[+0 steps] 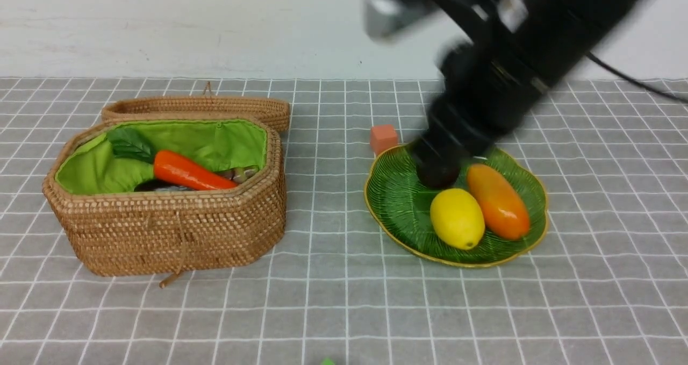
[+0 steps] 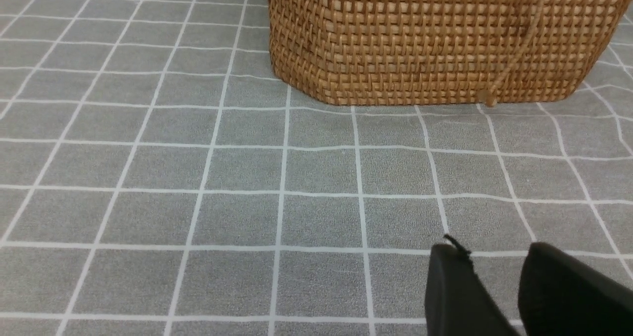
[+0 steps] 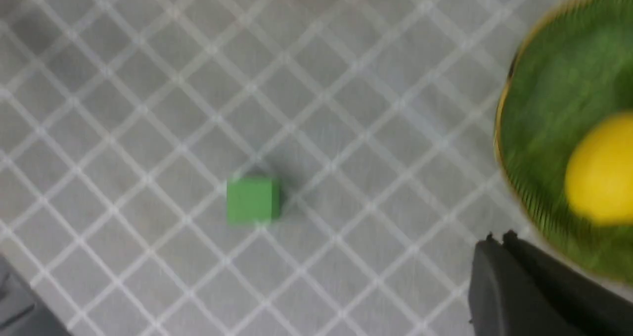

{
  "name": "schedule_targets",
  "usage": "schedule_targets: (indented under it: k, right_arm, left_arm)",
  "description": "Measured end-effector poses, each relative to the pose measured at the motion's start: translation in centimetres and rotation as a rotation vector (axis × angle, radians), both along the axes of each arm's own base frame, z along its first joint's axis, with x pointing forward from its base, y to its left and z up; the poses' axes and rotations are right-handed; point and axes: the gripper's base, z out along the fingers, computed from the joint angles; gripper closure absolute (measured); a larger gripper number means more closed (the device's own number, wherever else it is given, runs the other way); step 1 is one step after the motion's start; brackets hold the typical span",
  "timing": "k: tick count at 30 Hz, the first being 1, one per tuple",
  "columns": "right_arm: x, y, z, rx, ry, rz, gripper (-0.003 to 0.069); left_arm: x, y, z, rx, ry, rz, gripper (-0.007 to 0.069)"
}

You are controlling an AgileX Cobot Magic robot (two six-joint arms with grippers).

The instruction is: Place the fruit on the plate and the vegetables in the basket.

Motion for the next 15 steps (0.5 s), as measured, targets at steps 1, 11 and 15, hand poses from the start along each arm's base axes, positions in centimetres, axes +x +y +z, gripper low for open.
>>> schedule_targets:
  k: [1,11,15]
  right_arm:
    - [-0.7,-0.6,-0.9,-0.003,0.004,-0.009,0.0673]
    - [-7.1,-5.0,-3.4,0.126,-0.144,-0.081,0.0666]
    - [-8.3,-5.7,-3.8,0.108,-0.095,-0.074,0.0666]
  left_arm:
    - [0.0,0.0,0.0,0.000,0.000,0.000,0.0421]
    - [0.0,0.0,0.0,0.000,0.000,0.000,0.0411]
    - [0.0,0.0,0.0,0.000,0.000,0.000,0.0407]
